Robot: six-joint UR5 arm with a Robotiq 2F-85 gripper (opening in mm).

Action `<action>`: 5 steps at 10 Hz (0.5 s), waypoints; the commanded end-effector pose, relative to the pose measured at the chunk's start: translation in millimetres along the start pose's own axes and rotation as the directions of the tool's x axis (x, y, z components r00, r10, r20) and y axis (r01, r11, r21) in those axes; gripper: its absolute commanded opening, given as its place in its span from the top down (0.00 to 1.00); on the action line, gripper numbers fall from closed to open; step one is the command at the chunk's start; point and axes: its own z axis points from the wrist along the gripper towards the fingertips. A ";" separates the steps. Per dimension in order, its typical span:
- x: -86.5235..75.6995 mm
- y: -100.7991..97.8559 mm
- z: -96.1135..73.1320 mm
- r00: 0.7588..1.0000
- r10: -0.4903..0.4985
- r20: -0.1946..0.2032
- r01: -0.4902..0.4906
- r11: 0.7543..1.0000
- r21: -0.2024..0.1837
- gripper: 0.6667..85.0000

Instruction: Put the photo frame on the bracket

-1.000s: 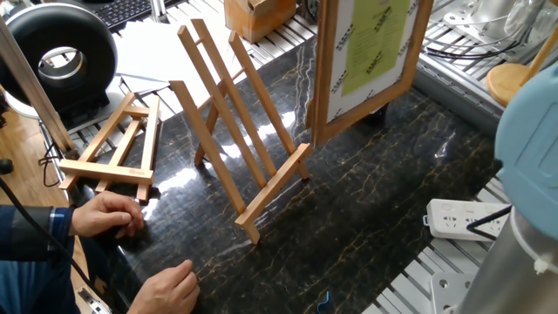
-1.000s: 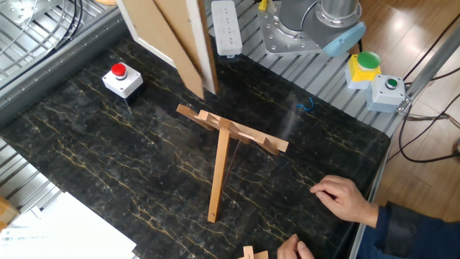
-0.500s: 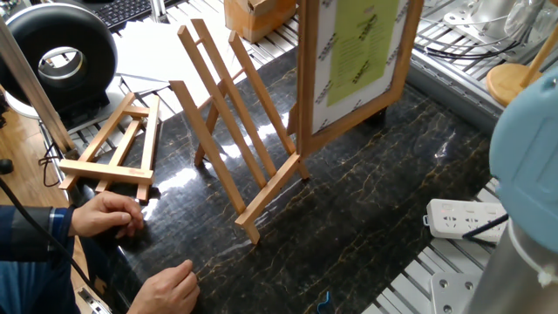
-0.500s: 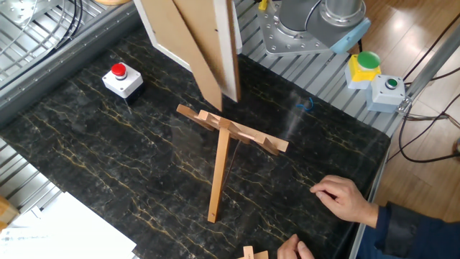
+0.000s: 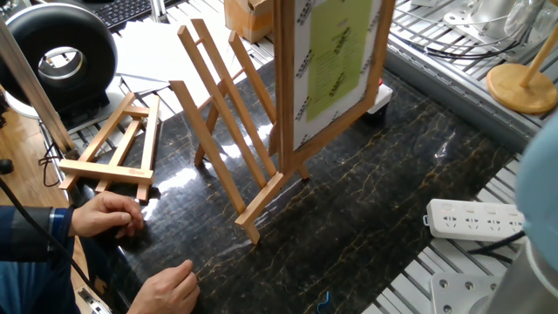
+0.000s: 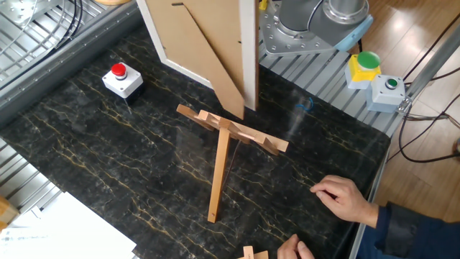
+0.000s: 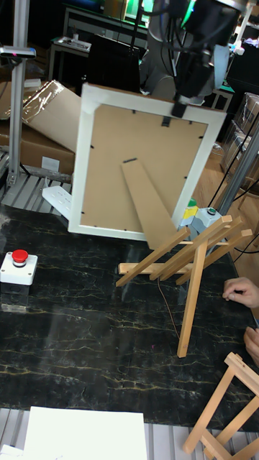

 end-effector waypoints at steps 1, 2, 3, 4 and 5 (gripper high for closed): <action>-18.2 1.1 1.9 0.995 -0.101 0.016 0.101 0.995 0.016 1.00; -19.7 2.6 1.7 0.994 -0.107 0.016 0.107 0.994 0.014 1.00; -14.1 4.3 0.4 0.996 -0.090 -0.004 0.090 0.996 0.010 1.00; -10.3 5.5 -0.7 0.997 -0.071 -0.014 0.071 0.997 0.007 1.00; -6.4 4.7 -1.6 0.998 -0.061 -0.024 0.061 0.998 0.009 1.00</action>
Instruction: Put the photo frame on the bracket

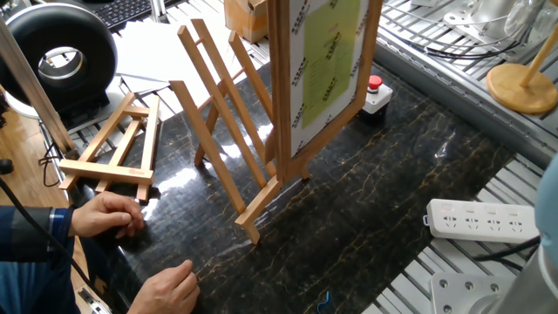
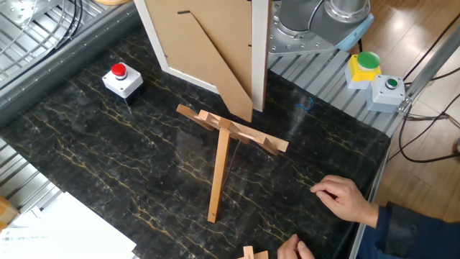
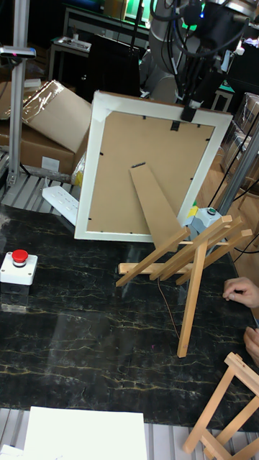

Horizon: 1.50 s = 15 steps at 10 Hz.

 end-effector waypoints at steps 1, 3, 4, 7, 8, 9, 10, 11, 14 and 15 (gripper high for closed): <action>2.8 2.3 -2.3 1.000 -0.009 -0.015 0.009 1.000 0.001 1.00; 3.9 1.6 -2.3 0.997 -0.079 -0.020 0.079 0.997 0.002 1.00; 3.7 3.5 -2.3 0.993 -0.119 -0.018 0.119 0.993 -0.006 1.00; -0.4 1.7 -2.2 0.989 -0.151 -0.003 0.151 0.989 0.002 1.00; -2.8 1.4 -2.3 0.991 -0.130 0.006 0.130 0.991 0.005 1.00; -9.1 2.5 -2.4 0.994 -0.107 0.030 0.107 0.994 0.003 1.00; -10.3 5.2 -2.4 0.997 -0.066 0.036 0.066 0.998 -0.008 1.00; -21.9 6.7 -4.1 0.999 -0.004 0.045 0.006 0.999 -0.034 1.00; -57.5 -5.8 -14.2 0.997 0.072 0.013 -0.071 0.996 -0.062 1.00; -60.7 -8.9 -15.6 0.997 0.076 -0.005 -0.076 0.995 -0.058 1.00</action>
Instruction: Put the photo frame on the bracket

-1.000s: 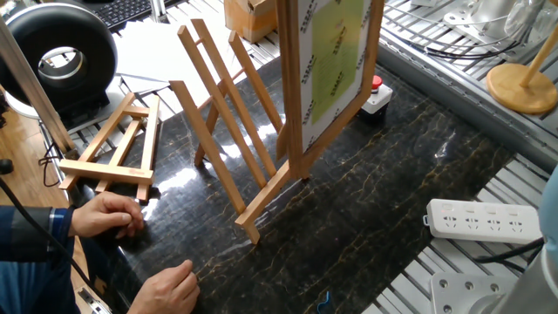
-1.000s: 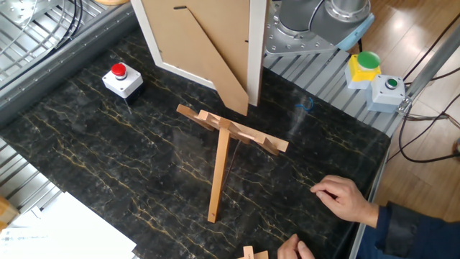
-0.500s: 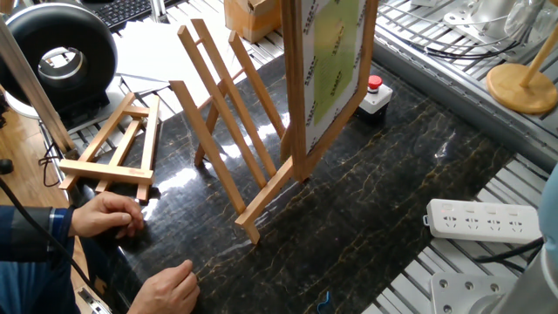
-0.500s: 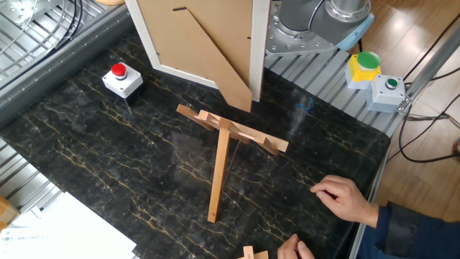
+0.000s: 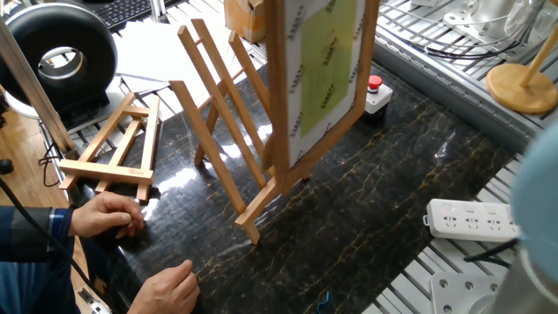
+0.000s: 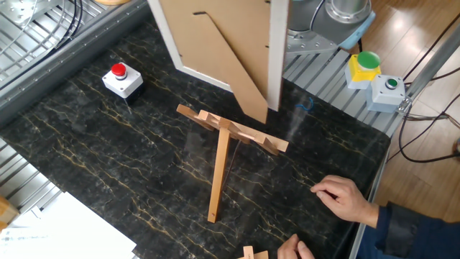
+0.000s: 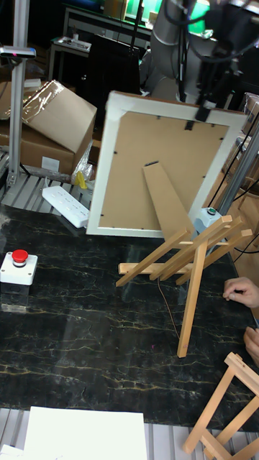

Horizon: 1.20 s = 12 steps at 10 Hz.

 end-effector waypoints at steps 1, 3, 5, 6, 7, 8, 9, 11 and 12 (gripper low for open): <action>-26.2 -7.3 -2.8 0.999 0.038 -0.010 -0.038 0.999 -0.006 1.00; -38.4 -14.0 3.1 0.999 0.033 -0.007 -0.033 0.999 0.008 1.00; -52.5 -23.8 9.9 1.000 0.026 -0.003 -0.026 0.999 0.019 1.00; -52.3 -25.7 9.8 1.000 0.025 -0.013 -0.025 0.999 0.021 1.00; -52.4 -29.0 10.8 1.000 0.016 -0.020 -0.016 1.000 0.027 1.00; -51.6 -32.6 11.1 0.999 0.003 -0.035 -0.002 0.999 0.033 1.00; -52.7 -34.9 12.3 0.999 0.002 -0.040 0.000 0.999 0.037 1.00; -61.7 -38.8 16.2 1.000 0.004 -0.022 -0.003 0.999 0.043 1.00; -65.9 -39.9 17.7 1.000 0.005 -0.024 -0.004 0.999 0.049 1.00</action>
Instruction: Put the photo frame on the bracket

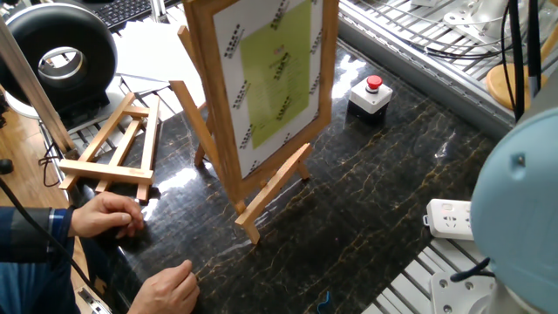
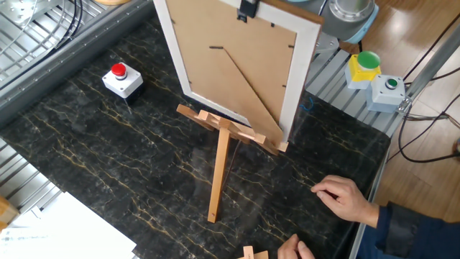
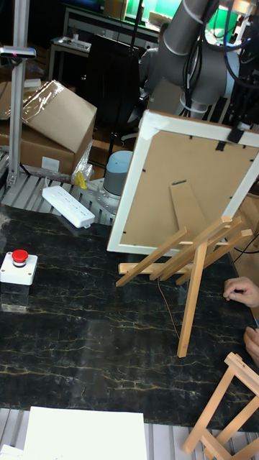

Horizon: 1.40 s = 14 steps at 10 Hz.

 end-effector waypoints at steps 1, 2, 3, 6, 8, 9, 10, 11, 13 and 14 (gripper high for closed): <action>-17.7 -6.1 6.1 1.000 -0.013 0.015 0.013 1.000 0.020 1.00; -19.1 -8.6 8.6 1.000 -0.027 0.014 0.026 0.999 0.028 1.00; -20.7 -10.6 10.9 0.999 -0.039 0.019 0.038 0.999 0.032 1.00; -21.6 -13.1 15.4 0.998 -0.059 0.014 0.058 0.998 0.038 1.00; -22.5 -13.9 19.1 0.997 -0.071 0.012 0.070 0.997 0.043 1.00; -22.5 -14.2 22.1 0.997 -0.077 0.011 0.076 0.996 0.046 1.00; -21.6 -15.1 24.6 0.996 -0.083 0.010 0.083 0.995 0.049 1.00; -20.3 -15.2 26.6 0.996 -0.086 0.008 0.086 0.995 0.048 1.00; -16.1 -15.1 28.8 0.996 -0.091 0.002 0.091 0.995 0.049 1.00; -13.8 -14.7 30.2 0.996 -0.090 0.000 0.090 0.995 0.049 1.00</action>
